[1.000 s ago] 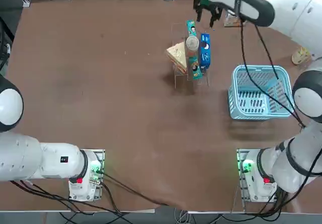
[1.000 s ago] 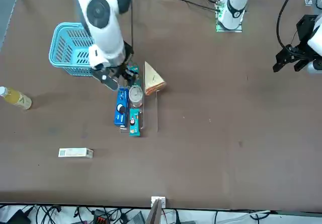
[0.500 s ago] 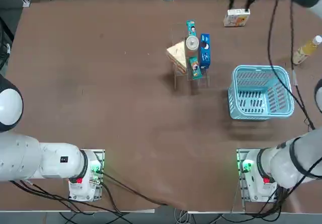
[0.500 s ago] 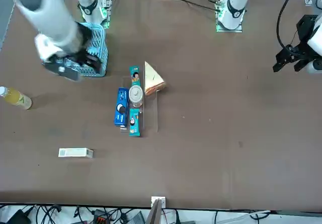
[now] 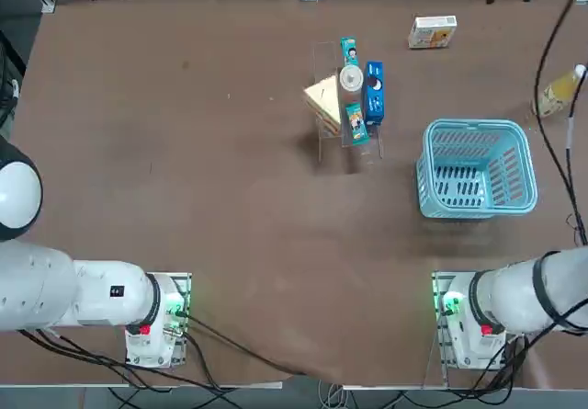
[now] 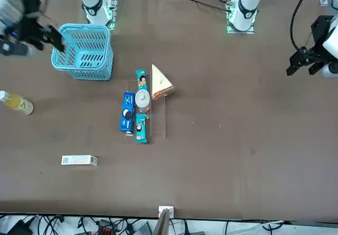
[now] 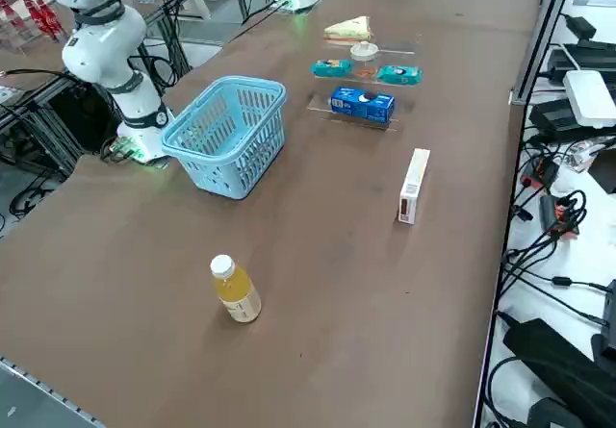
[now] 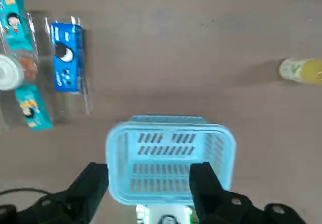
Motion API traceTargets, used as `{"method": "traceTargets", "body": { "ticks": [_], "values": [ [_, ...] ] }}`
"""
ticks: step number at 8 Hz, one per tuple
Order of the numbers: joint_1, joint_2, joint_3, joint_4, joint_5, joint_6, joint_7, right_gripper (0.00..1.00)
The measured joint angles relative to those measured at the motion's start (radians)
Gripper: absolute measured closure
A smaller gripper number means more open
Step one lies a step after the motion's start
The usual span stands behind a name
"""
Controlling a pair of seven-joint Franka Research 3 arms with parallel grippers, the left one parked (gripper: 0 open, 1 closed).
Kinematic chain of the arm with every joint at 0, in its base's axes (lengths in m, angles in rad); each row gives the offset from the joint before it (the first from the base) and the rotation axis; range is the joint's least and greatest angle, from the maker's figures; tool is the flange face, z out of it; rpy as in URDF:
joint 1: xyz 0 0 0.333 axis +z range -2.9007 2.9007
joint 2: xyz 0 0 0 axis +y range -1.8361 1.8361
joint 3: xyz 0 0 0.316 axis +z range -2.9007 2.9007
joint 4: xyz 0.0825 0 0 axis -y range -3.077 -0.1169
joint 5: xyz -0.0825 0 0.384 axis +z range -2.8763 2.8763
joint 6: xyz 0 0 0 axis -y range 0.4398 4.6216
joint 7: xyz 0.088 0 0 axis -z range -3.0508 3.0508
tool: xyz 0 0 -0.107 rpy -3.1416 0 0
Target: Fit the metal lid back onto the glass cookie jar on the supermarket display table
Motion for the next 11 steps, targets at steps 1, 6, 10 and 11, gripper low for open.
{"method": "traceTargets", "body": {
  "ticks": [1,6,10,11],
  "values": [
    [-0.034,-0.027,-0.006,-0.004,0.0,-0.012,-0.069,0.01],
    [-0.041,-0.02,0.015,0.005,-0.01,0.005,-0.122,0.0],
    [-0.034,0.002,0.026,0.029,-0.014,0.045,-0.112,0.0],
    [-0.035,0.007,0.024,0.028,-0.016,0.048,-0.109,0.0]
  ]
}}
